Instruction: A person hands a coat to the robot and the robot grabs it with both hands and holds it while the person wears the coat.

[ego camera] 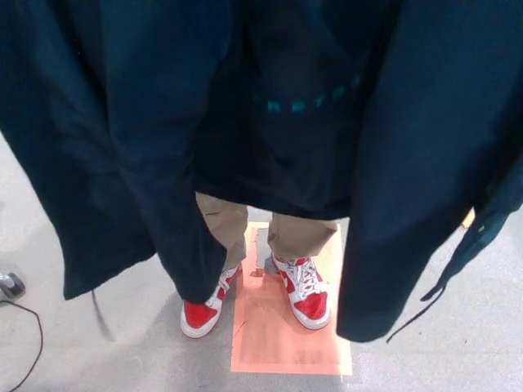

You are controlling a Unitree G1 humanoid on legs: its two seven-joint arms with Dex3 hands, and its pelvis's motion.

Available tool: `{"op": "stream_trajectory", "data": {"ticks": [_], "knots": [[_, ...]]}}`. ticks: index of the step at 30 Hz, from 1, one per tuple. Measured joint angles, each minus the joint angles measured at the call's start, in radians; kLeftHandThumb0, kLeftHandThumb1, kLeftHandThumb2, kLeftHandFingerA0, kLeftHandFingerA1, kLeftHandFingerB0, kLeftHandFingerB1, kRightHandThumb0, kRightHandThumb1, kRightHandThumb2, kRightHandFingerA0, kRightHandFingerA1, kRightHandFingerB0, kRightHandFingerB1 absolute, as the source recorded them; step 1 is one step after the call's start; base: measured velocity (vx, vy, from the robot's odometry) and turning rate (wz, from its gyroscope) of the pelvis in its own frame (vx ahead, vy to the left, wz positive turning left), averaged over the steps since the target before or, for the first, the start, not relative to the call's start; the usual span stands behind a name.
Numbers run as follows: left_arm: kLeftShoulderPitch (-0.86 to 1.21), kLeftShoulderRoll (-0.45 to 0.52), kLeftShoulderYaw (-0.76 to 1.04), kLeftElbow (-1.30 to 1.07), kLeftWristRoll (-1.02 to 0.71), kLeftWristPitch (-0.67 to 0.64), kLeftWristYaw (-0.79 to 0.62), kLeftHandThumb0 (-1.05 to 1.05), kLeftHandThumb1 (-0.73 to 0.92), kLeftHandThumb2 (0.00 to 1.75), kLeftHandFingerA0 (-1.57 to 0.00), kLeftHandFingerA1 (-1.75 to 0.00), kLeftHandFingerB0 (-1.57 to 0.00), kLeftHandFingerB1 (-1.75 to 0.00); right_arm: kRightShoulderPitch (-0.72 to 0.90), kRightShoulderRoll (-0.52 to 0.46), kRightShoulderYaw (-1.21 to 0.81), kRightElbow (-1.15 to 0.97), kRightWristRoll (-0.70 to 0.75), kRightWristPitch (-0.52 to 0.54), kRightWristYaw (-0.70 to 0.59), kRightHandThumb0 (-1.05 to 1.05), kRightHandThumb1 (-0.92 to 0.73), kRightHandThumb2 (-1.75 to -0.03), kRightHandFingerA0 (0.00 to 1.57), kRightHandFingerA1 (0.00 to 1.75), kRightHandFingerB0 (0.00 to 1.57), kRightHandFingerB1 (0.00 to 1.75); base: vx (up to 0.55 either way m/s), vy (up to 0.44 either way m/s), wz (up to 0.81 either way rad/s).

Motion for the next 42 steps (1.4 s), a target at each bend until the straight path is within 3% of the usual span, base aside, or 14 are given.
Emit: {"op": "stream_trajectory", "data": {"ticks": [5,6,8,9,10,11,14,15,19,20,24,28,29,42], "knots": [[-0.125,0.000,-0.030,0.094,0.025,-0.018,0.041,-0.38,0.71,0.61,-0.91,-1.75,-0.63,-1.61,-0.132,0.001,0.023,0.104,-0.018,-0.020,-0.023,-0.39,-0.83,-0.65,0.93,1.75,0.73,1.59,0.00,0.000,0.00],[-0.152,-0.001,-0.035,0.115,0.029,-0.022,0.048,-0.38,0.62,0.61,-0.90,-1.75,-0.80,-1.11,-0.161,0.001,0.030,0.127,-0.023,-0.024,-0.028,-0.38,-0.81,-0.65,0.92,1.75,0.70,1.61,0.00,0.000,0.00],[-0.205,0.000,-0.044,0.154,0.037,-0.030,0.062,-0.36,0.61,0.58,-0.88,-1.72,-0.81,-1.09,-0.214,0.001,0.042,0.170,-0.030,-0.031,-0.039,-0.39,-0.81,-0.65,0.92,1.75,0.69,1.64,0.00,0.000,0.00],[-0.238,0.000,-0.051,0.176,0.044,-0.036,0.069,-0.36,0.61,0.58,-0.88,-1.72,-0.81,-1.09,-0.247,0.001,0.050,0.197,-0.035,-0.034,-0.046,-0.39,-0.81,-0.65,0.92,1.75,0.69,1.64,0.00,0.000,0.00],[-0.264,0.000,-0.057,0.193,0.049,-0.039,0.074,-0.36,0.76,0.66,-0.88,-1.75,-0.66,-1.51,-0.274,0.001,0.057,0.217,-0.039,-0.037,-0.052,-0.47,-0.63,-0.97,1.25,1.44,0.93,1.21,0.00,0.000,0.00],[-0.288,0.000,-0.063,0.209,0.054,-0.042,0.080,-0.38,0.81,0.64,-0.88,-1.75,-0.63,-1.57,-0.298,0.001,0.062,0.234,-0.043,-0.039,-0.058,-0.38,-0.81,-0.64,0.98,1.75,0.98,1.14,0.00,0.000,0.00],[-0.361,0.001,-0.082,0.260,0.068,-0.051,0.096,-0.39,0.84,0.65,-0.87,-1.75,-0.61,-1.61,-0.376,0.000,0.083,0.291,-0.057,-0.045,-0.076,-0.38,-0.81,-0.64,0.97,1.75,0.97,1.24,0.00,0.000,0.00],[-0.384,0.001,-0.089,0.275,0.072,-0.054,0.101,-0.39,0.84,0.66,-0.90,-1.75,-0.65,-1.59,-0.399,0.000,0.087,0.307,-0.061,-0.046,-0.082,-0.41,-0.81,-0.65,0.96,1.75,0.80,1.55,0.00,0.000,0.00],[-0.498,0.004,-0.113,0.338,0.097,-0.067,0.128,-0.37,0.78,0.67,-0.92,-1.75,-0.68,-1.55,-0.513,-0.003,0.112,0.376,-0.081,-0.053,-0.114,-0.44,-0.81,-0.64,0.95,1.75,0.78,1.65,0.00,0.000,0.00],[-0.523,0.004,-0.116,0.352,0.102,-0.069,0.135,-0.46,0.59,0.95,-1.22,-1.43,-0.91,-1.26,-0.536,-0.004,0.117,0.389,-0.086,-0.054,-0.122,-0.45,-0.81,-0.64,0.94,1.75,0.74,1.67,0.00,0.000,0.00],[-0.637,0.008,-0.134,0.400,0.119,-0.084,0.172,-0.40,0.59,0.97,-1.20,-1.38,-0.82,-1.10,-0.637,-0.018,0.138,0.439,-0.111,-0.060,-0.164,-0.45,-0.79,-0.64,0.94,1.75,0.74,1.66,0.00,0.000,0.00],[-0.734,0.015,-0.152,0.439,0.142,-0.099,0.213,-0.48,0.57,0.96,-1.22,-1.42,-0.92,-1.24,-0.728,-0.037,0.163,0.478,-0.142,-0.068,-0.215,-0.45,-0.80,-0.65,0.91,1.75,0.68,1.67,0.00,0.000,0.00],[-0.754,0.017,-0.157,0.447,0.146,-0.102,0.224,-0.40,0.76,0.63,-0.91,-1.75,-0.66,-1.59,-0.750,-0.042,0.171,0.487,-0.148,-0.069,-0.227,-0.45,-0.80,-0.65,0.91,1.75,0.69,1.64,0.00,0.000,0.00],[-0.876,0.034,-0.205,0.500,0.228,-0.105,0.308,-0.40,0.75,0.62,-0.92,-1.75,-0.70,-1.58,-0.874,-0.088,0.225,0.543,-0.223,-0.069,-0.327,-0.47,-0.79,-0.64,0.90,1.75,0.73,1.61,0.00,0.000,0.00]]}}
